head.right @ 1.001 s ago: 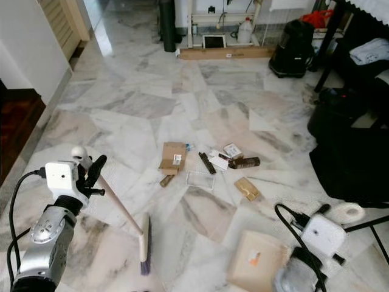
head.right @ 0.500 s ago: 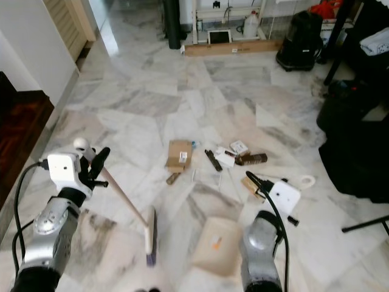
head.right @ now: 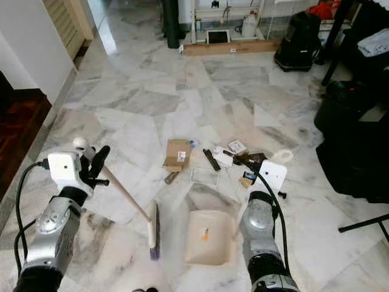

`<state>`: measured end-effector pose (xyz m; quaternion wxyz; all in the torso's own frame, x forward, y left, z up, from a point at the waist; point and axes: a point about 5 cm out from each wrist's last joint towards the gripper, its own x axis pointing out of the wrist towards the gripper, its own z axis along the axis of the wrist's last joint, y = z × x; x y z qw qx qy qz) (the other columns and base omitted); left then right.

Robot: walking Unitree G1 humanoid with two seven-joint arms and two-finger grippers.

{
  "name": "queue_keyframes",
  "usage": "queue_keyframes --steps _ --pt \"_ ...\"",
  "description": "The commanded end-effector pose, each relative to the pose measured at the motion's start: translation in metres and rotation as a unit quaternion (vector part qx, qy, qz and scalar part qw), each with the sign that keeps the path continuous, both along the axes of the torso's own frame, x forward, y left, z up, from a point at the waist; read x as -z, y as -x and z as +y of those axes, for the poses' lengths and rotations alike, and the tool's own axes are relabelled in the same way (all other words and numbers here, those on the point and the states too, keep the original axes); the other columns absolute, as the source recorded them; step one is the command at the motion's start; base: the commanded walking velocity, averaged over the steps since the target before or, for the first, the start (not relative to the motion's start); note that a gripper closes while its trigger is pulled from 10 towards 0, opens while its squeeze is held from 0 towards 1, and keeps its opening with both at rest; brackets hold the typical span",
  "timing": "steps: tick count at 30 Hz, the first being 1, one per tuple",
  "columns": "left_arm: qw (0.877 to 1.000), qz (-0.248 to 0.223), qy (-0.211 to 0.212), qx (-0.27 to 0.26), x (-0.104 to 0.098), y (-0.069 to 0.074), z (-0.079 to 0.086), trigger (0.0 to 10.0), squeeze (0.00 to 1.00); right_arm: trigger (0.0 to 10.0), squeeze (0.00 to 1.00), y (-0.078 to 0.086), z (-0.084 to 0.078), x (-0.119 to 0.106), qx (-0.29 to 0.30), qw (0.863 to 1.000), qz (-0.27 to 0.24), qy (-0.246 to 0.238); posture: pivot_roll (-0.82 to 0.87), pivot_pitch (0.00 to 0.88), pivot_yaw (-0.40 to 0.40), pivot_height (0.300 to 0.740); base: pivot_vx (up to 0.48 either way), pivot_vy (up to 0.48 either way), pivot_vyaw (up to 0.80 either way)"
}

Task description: Sweep floor

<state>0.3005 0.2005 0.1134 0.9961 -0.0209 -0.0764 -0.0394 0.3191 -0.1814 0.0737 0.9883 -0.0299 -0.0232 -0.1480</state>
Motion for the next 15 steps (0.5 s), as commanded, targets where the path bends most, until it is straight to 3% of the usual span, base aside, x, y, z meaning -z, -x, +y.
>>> queue_keyframes --steps 1,9,15 --pt "1.000 -0.022 -0.007 0.003 -0.007 0.003 -0.002 10.0 0.00 10.0 0.00 -0.001 0.001 -0.013 -0.032 0.999 -0.037 0.018 0.04 0.096 -0.035 0.740 0.000 0.000 0.00" --pt "1.000 -0.021 -0.014 0.012 -0.004 0.011 -0.005 10.0 0.00 10.0 0.00 0.010 -0.002 -0.008 -0.054 0.998 -0.036 0.025 0.05 0.096 -0.040 0.740 0.000 0.000 0.00" --pt "0.999 -0.009 -0.034 0.028 0.003 0.015 -0.010 10.0 0.00 10.0 0.00 0.027 0.006 0.007 -0.078 0.997 -0.023 0.001 0.05 0.093 -0.033 0.740 0.000 0.000 0.00"
